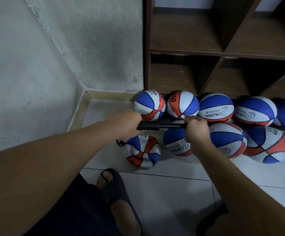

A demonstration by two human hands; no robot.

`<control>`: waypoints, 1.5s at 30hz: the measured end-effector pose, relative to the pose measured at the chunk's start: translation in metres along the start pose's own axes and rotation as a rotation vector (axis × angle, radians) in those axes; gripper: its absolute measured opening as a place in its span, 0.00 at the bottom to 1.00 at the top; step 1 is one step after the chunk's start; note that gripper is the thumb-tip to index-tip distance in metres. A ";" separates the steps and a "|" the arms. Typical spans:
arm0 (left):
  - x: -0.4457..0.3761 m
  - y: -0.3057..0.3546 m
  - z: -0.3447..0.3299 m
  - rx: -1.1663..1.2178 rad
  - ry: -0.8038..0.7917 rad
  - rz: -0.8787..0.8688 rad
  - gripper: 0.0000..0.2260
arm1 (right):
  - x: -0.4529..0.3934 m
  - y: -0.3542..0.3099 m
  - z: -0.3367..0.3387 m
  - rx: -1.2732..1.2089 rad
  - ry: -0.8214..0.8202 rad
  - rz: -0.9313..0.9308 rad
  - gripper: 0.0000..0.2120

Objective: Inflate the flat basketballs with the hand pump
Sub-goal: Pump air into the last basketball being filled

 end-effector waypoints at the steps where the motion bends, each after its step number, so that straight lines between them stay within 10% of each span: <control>1: 0.000 0.000 0.000 -0.023 0.006 -0.010 0.17 | 0.008 0.001 -0.008 0.012 -0.013 0.033 0.14; 45: 0.008 0.009 -0.005 -0.020 -0.054 -0.062 0.14 | 0.046 0.008 -0.064 0.091 -0.188 0.170 0.19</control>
Point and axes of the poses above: each hand's wrist, its own x-axis away from the middle knuckle, its own z-axis out of the back of the hand, y = z × x, the point moved 6 cm from there along -x, towards the middle knuckle, and after that the axes turned 8 degrees about -x, right-handed, at the moved point
